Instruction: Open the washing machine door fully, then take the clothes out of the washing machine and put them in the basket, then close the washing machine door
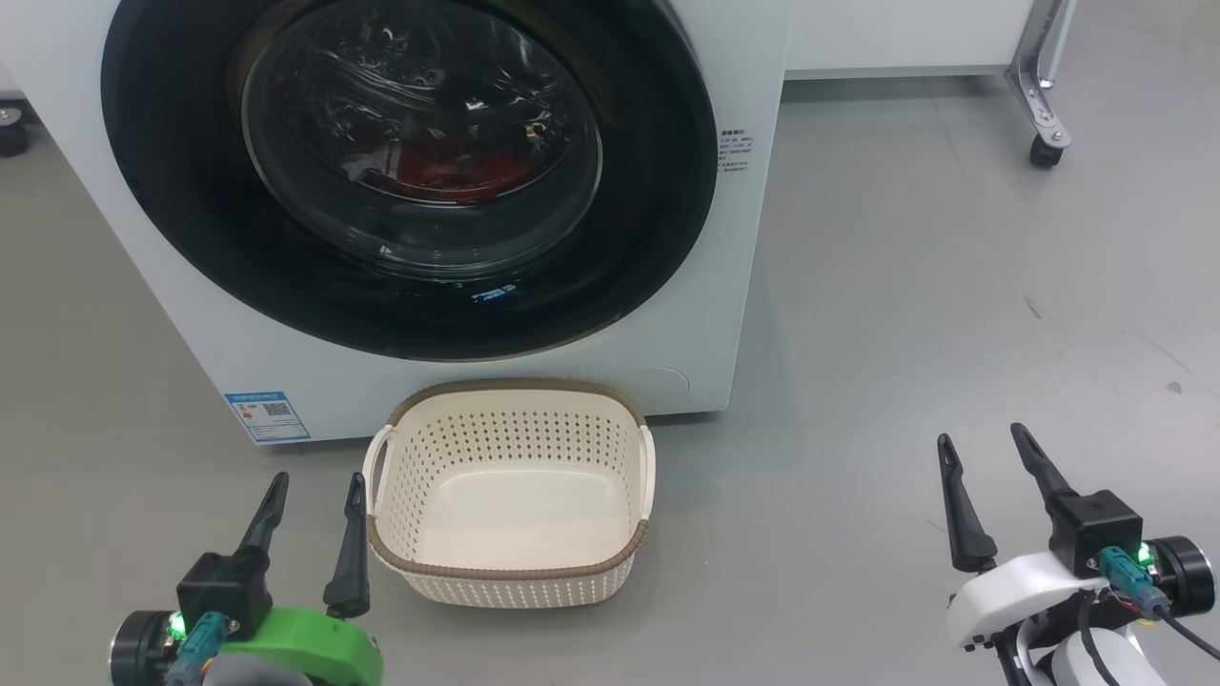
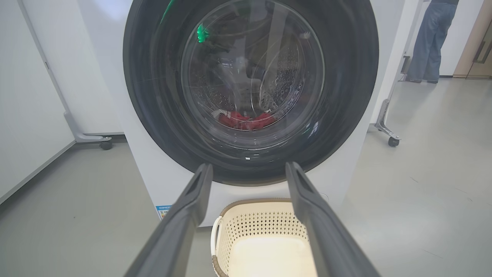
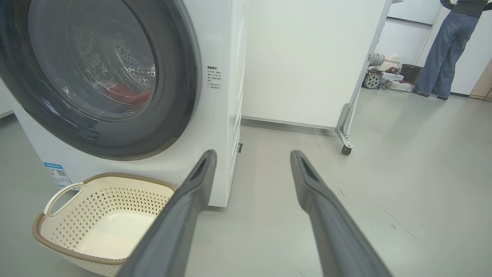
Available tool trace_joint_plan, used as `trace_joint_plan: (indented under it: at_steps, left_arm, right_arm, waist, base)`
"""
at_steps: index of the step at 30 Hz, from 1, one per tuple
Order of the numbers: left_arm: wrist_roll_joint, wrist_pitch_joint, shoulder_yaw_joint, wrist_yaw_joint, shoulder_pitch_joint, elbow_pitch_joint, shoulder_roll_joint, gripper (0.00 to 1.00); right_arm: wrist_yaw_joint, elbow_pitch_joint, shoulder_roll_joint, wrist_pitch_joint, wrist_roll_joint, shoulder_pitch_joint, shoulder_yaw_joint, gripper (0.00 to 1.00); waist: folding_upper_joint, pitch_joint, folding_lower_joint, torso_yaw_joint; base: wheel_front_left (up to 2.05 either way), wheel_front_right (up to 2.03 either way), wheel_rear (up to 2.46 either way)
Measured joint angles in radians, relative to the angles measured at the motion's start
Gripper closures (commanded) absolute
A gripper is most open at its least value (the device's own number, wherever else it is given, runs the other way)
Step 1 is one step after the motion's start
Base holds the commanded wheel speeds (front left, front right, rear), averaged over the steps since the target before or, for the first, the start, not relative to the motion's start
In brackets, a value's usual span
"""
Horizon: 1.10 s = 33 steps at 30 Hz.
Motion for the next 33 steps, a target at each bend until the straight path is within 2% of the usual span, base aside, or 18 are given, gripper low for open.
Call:
trace_joint_plan:
  at_steps: [16, 17, 18, 19, 20, 33]
  left_arm:
    - [0.0, 0.0, 0.011, 0.008, 0.001, 0.031, -0.011, 0.0]
    - [0.0, 0.0, 0.012, 0.008, 0.001, 0.031, -0.011, 0.0]
    - [0.001, 0.0, 0.013, 0.008, 0.001, 0.031, -0.012, 0.0]
    - [0.002, 0.0, 0.014, 0.008, 0.001, 0.031, -0.012, 0.0]
    - [0.005, 0.0, 0.015, 0.008, 0.001, 0.032, -0.013, 0.0]
    - [0.018, 0.0, 0.026, 0.008, 0.001, 0.033, -0.024, 0.0]
  right_arm:
    - [-0.007, 0.006, 0.008, 0.0, 0.0, 0.001, -0.019, 0.0]
    - [-0.007, 0.006, 0.008, 0.0, 0.0, 0.001, -0.019, 0.1]
    - [-0.007, 0.007, 0.008, 0.0, 0.0, 0.001, -0.019, 0.25]
    - [-0.007, 0.008, 0.01, 0.0, 0.0, 0.001, -0.019, 0.76]
    - [-0.005, 0.009, 0.011, 0.0, 0.0, 0.001, -0.019, 1.0]
    - [0.021, 0.011, 0.015, 0.0, 0.002, 0.001, -0.03, 1.0]
  waist:
    - [0.0, -0.002, 0.0, 0.0]
    - [0.0, -0.002, 0.0, 0.0]
    - [0.0, -0.002, 0.0, 0.0]
    - [0.0, -0.002, 0.0, 0.0]
    - [0.0, -0.002, 0.0, 0.0]
    - [0.0, 0.0, 0.0, 0.002]
  base:
    - [0.0, 0.0, 0.0]
    - [0.0, 0.0, 0.0]
    - [0.0, 0.0, 0.0]
    - [0.0, 0.0, 0.0]
    - [0.0, 0.0, 0.0]
    - [0.0, 0.0, 0.0]
